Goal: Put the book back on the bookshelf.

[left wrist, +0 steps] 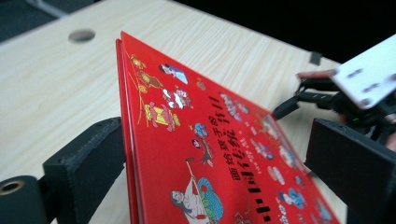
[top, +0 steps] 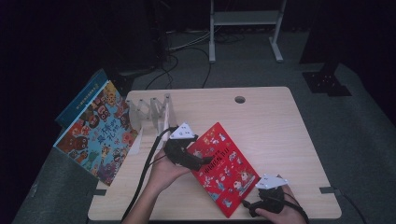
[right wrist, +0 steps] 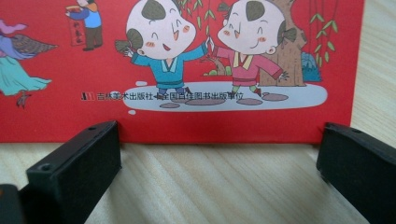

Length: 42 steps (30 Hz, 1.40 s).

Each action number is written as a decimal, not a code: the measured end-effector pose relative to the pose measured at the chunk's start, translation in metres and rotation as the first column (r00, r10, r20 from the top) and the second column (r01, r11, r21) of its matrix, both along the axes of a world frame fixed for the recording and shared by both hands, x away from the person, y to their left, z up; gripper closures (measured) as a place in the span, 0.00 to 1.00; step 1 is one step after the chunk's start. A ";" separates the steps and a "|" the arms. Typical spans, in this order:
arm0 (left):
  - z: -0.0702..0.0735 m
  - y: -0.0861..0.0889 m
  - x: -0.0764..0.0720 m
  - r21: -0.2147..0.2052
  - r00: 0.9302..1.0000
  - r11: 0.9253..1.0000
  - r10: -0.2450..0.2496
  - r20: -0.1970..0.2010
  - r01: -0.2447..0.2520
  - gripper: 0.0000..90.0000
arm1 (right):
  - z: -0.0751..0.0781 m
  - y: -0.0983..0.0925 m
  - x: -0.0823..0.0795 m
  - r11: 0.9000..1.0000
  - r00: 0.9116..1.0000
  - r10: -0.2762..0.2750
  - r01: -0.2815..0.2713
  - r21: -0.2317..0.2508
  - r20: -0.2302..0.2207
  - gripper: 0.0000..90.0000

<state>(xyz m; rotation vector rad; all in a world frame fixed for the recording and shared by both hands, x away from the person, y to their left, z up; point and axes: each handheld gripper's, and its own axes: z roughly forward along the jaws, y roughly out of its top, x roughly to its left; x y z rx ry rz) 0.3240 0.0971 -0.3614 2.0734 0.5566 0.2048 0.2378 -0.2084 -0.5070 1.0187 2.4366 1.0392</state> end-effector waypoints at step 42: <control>0.047 -0.005 -0.020 -0.051 0.987 0.993 -0.103 0.126 0.110 0.53 | 0.002 0.013 0.005 0.999 0.999 -0.037 0.037 -0.008 -0.014 0.00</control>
